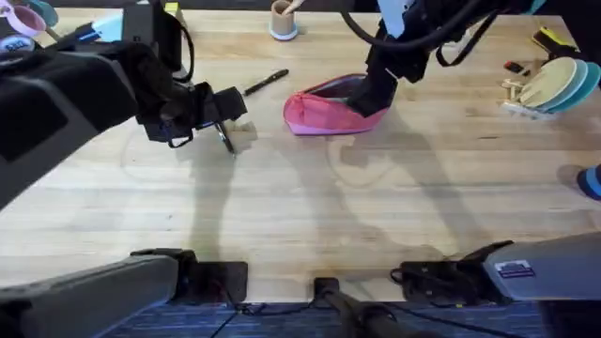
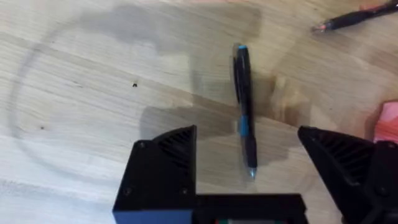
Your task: Unzip the bag, pick up the pens from the table one at a time and place them inside, then zip the bag closed.
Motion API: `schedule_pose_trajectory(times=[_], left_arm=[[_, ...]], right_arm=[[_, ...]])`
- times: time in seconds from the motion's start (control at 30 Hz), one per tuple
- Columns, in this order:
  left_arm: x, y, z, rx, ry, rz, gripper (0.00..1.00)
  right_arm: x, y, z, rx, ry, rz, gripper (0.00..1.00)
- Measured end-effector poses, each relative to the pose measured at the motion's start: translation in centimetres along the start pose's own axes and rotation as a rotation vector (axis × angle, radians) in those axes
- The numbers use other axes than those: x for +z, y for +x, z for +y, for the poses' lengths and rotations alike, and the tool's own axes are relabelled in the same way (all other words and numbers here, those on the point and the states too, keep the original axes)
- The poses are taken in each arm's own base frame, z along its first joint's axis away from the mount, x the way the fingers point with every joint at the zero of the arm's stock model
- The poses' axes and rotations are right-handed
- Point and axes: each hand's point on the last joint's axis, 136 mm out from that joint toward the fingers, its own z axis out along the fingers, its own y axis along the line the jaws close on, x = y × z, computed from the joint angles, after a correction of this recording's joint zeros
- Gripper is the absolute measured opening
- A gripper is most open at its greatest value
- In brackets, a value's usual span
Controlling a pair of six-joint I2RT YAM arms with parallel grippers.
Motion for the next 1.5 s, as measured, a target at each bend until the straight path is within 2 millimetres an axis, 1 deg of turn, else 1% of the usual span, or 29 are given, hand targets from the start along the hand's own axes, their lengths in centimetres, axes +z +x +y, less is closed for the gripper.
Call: schedule_pose_trajectory(times=[0.1,0.4,0.57,0.9,1.0,1.1,1.13,1.17,1.43,1.47,1.5], left_arm=[[0.9,0.1,0.1,0.000,-0.008,0.016,0.993],[3.2,1.2,0.7,-0.003,-0.048,0.089,0.994],[3.6,0.8,0.8,-0.015,-0.072,0.087,0.994],[4.1,0.8,0.5,0.021,-0.126,0.088,0.996],[4.1,0.7,0.4,0.020,-0.129,0.085,0.954],[4.1,0.6,0.4,0.019,-0.131,0.078,0.860],[4.2,0.5,0.4,0.018,-0.131,0.075,0.811],[4.2,0.4,0.4,0.018,-0.132,0.071,0.746],[4.4,-0.2,0.0,0.017,-0.117,0.051,0.091],[4.4,-0.3,0.0,0.017,-0.116,0.049,0.059],[4.4,-0.3,0.0,0.017,-0.116,0.049,0.052]], right_arm=[[0.0,0.0,0.0,0.000,0.000,0.000,0.996],[0.0,0.0,0.0,0.000,0.000,0.000,0.997],[0.0,0.0,0.0,0.000,0.000,0.000,0.997],[0.0,0.0,0.0,0.000,0.001,0.000,0.997],[0.0,0.0,0.0,0.000,0.000,0.000,0.997],[0.0,0.0,0.0,0.000,0.000,0.000,0.997],[0.0,0.0,0.0,0.000,0.000,0.000,0.997],[0.0,0.0,0.0,0.000,0.000,0.000,0.997],[0.0,0.0,0.0,0.000,0.000,0.000,0.997],[0.0,0.0,0.0,0.000,0.000,0.000,0.997],[0.0,0.0,0.0,0.000,0.001,-0.001,0.997]])
